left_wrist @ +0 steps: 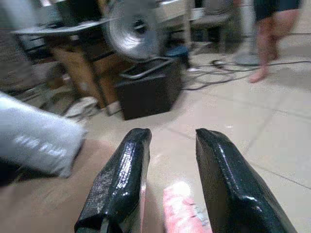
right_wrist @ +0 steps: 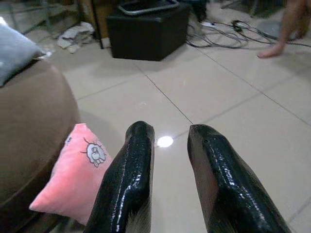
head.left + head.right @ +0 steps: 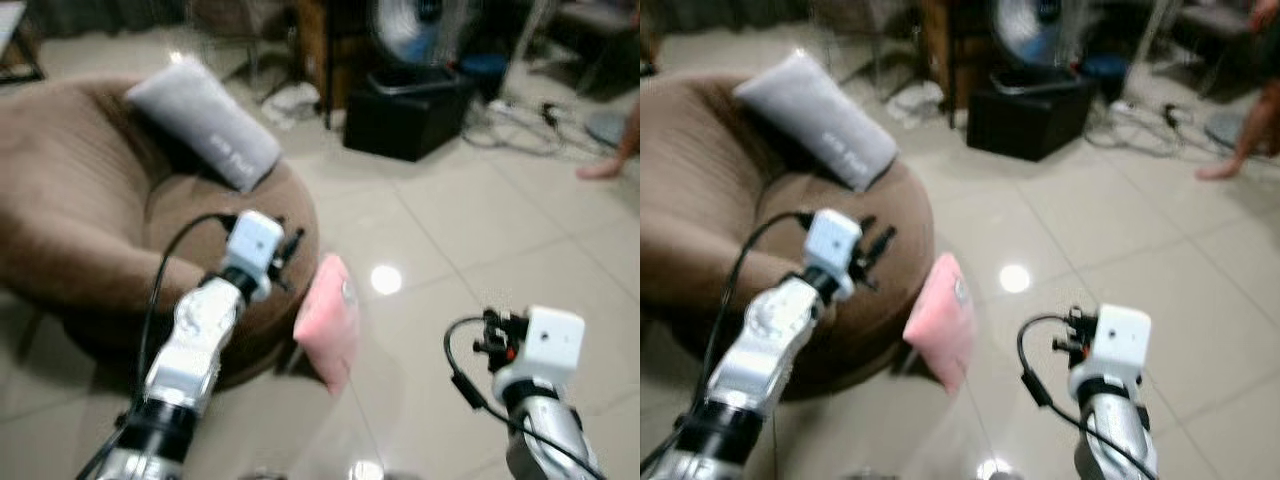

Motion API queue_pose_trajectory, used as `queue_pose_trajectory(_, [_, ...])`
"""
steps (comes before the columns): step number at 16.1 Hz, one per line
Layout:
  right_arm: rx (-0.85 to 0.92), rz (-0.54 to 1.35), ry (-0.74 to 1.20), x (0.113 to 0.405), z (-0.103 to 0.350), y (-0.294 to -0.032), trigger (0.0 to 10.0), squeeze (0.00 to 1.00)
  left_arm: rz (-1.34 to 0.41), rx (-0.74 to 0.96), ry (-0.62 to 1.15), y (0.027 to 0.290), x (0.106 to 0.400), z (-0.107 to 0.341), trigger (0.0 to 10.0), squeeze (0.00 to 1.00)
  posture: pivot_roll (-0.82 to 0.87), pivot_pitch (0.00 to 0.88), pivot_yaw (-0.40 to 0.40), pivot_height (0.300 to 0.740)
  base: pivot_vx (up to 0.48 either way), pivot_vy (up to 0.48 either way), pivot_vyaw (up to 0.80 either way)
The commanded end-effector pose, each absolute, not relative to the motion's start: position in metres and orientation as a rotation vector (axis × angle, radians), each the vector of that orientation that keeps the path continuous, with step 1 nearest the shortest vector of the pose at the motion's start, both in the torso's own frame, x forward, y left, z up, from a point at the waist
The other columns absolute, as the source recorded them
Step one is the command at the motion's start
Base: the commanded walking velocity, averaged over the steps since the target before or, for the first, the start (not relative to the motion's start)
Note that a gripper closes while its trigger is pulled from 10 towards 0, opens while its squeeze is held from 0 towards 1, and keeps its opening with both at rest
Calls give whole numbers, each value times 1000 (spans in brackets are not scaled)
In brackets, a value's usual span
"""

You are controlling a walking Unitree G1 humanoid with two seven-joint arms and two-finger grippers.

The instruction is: Move the pillow to the sofa from floor

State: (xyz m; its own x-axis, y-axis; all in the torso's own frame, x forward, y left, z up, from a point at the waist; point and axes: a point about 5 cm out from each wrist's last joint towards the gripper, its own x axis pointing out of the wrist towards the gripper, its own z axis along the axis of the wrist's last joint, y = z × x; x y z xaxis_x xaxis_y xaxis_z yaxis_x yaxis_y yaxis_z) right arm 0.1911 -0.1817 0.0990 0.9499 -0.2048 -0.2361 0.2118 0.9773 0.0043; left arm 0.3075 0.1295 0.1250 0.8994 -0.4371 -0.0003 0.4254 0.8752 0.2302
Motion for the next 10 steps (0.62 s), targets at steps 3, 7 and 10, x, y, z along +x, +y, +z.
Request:
queue_pose_trajectory(3, [0, -188, 248, 189, 99, -185, 10000, 0, -472, 225, -59, 128, 306, 123, 10000, 0, -89, 69, 22, 740, 0, 0, -146])
queue_pose_trajectory(7, [-12, -174, 263, 187, 94, -185, 10000, 0, -479, 225, -55, 129, 305, 123, 10000, 0, -86, 69, 22, 740, 299, 0, -770])
queue_pose_trajectory(10, [-77, -144, 246, 189, 95, -184, 10000, 0, -484, 222, -50, 129, 304, 122, 10000, 0, -87, 73, 24, 740, 346, 0, 0])
